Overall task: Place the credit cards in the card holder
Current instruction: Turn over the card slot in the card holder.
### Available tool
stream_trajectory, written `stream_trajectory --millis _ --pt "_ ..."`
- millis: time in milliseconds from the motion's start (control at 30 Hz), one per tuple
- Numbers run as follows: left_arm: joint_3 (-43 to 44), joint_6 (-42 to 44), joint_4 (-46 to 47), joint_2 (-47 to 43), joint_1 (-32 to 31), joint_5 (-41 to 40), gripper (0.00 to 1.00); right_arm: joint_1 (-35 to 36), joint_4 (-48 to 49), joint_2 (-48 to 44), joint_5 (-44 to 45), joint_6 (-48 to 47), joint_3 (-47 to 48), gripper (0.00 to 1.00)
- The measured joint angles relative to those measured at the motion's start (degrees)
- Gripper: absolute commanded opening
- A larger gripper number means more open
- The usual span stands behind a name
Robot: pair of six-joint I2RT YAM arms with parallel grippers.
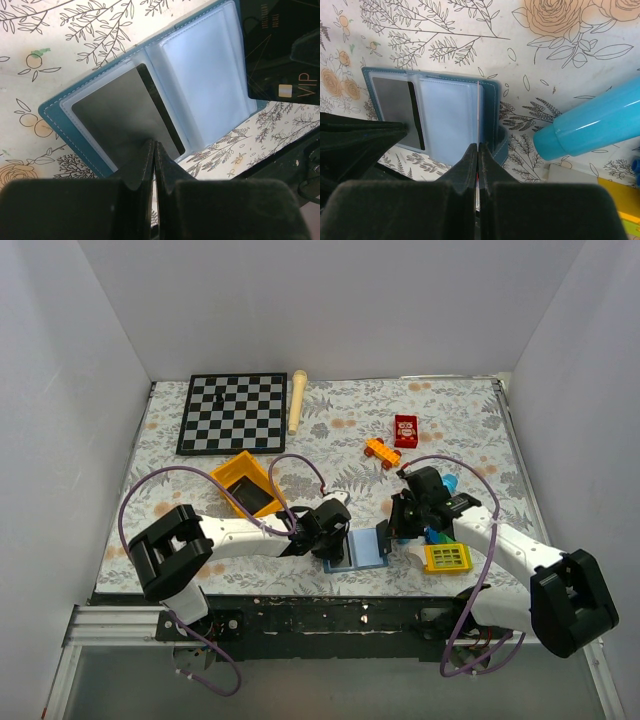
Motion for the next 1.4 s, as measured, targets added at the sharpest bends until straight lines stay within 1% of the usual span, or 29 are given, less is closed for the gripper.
stream_trajectory --millis 433,800,967,1400 --pt "-0.09 -0.46 1.81 0.74 0.0 0.55 0.0 2.23 4.46 3.5 -2.89 1.66 -0.31 0.01" --pt "-0.09 -0.48 1.86 0.74 -0.02 0.55 0.0 3.06 6.67 2.56 -4.68 3.28 -1.11 0.01" --pt "-0.09 -0.5 1.84 0.74 -0.02 0.52 0.0 3.08 8.81 1.18 -7.37 3.69 -1.14 0.01" --pt "-0.09 -0.98 1.62 0.74 -0.22 0.0 0.0 3.19 15.78 1.46 -14.82 5.99 -2.8 0.01"
